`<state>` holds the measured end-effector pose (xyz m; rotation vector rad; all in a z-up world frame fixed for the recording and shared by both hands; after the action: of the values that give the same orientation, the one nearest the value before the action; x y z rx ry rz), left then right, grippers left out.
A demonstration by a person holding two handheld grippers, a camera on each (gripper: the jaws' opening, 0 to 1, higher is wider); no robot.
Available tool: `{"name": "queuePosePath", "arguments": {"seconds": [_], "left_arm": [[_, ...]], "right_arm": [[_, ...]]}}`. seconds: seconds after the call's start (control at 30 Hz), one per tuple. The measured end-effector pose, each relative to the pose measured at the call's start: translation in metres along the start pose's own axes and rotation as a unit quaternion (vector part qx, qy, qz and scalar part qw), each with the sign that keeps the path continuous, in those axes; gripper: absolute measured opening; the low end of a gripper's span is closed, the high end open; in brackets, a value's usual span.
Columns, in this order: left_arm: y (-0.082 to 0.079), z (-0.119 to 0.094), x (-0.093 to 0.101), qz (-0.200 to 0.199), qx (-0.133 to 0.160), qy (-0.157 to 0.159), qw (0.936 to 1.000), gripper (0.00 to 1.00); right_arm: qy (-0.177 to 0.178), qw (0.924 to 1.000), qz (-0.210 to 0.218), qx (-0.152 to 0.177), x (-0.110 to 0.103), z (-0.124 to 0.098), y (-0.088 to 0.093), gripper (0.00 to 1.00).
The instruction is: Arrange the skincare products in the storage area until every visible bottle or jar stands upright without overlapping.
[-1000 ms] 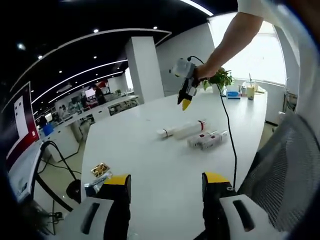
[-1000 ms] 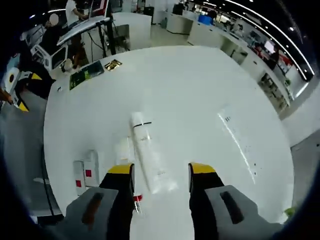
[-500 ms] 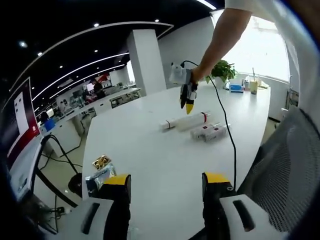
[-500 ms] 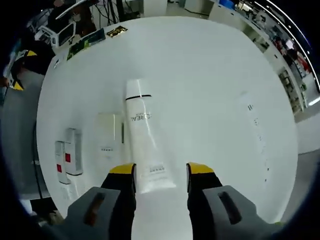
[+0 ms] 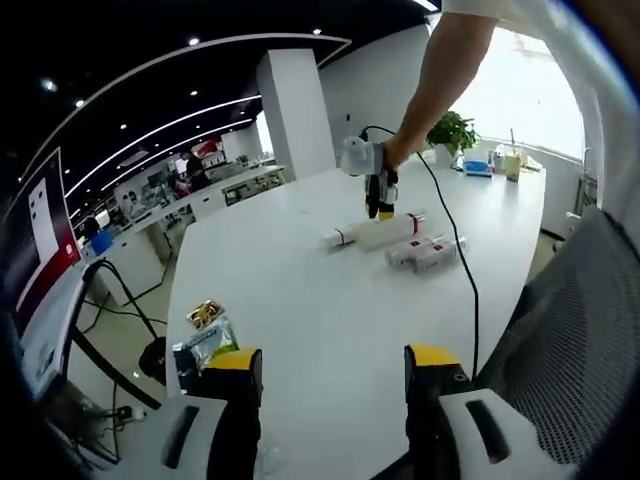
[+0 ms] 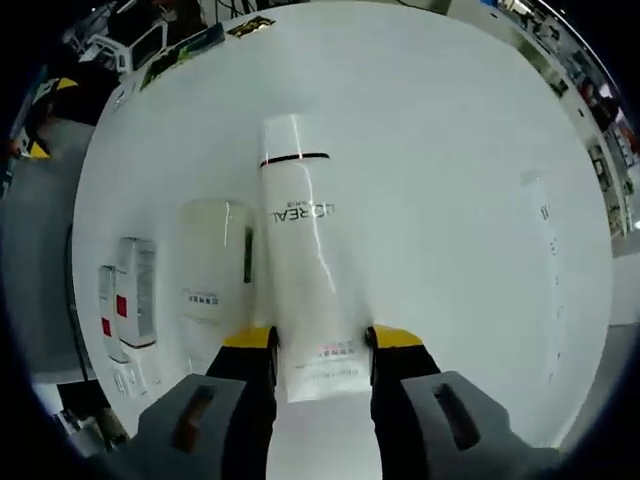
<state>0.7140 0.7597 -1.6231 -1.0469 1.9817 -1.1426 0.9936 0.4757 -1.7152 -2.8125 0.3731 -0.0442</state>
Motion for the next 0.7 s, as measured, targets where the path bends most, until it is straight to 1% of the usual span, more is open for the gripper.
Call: {"name": "queuePosePath", "arguments": {"seconds": [0.13,0.2,0.23,0.3,0.37,0.4,0.53,0.63,0.7], "left_arm": [[0.000,0.000,0.001,0.000,0.000,0.001,1.0000,0.59],[0.001,-0.001,0.000,-0.001,-0.002,0.000,1.0000,0.59],[0.001,-0.001,0.000,-0.001,-0.002,0.000,1.0000,0.59],[0.000,-0.001,0.000,-0.002,-0.002,0.000,1.0000,0.59],[0.000,-0.001,0.000,0.000,-0.001,0.000,1.0000,0.58],[0.001,-0.001,0.000,0.000,-0.001,-0.001,1.0000,0.58],[0.002,-0.001,-0.002,0.000,-0.003,-0.003,1.0000,0.58],[0.004,0.000,-0.002,0.001,-0.009,-0.004,1.0000,0.58],[0.007,0.001,-0.001,0.003,-0.018,-0.001,0.9998,0.58]], "right_arm": [[-0.004,1.0000,0.000,-0.006,-0.005,-0.001,-0.002,0.33],[-0.002,0.9999,-0.005,-0.009,-0.012,-0.002,-0.003,0.33],[-0.004,0.9999,-0.011,-0.011,-0.008,-0.001,-0.002,0.34],[-0.008,0.9998,-0.016,-0.012,-0.008,-0.002,-0.002,0.34],[-0.012,0.9999,-0.007,-0.008,-0.009,-0.003,-0.003,0.34],[-0.011,0.9999,-0.002,-0.006,-0.007,-0.003,-0.003,0.33],[-0.002,1.0000,-0.005,0.002,-0.007,-0.003,-0.002,0.32],[-0.002,1.0000,-0.005,0.007,-0.005,-0.002,-0.002,0.31],[-0.005,0.9999,-0.012,0.005,-0.002,-0.001,-0.001,0.31]]}}
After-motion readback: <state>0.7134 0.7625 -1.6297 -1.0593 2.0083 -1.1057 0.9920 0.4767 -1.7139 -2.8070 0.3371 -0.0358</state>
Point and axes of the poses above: the point that each gripper's makers call its tool centre point, and the gripper's own axes: z roughly forward along the fingers, x roughly to its right, y roughly out of its underside, the point moved 2 cm from there along -z, roughly backward along the fingers, and after that the axes turned 7 degrees about x, right-handed, at the moved point
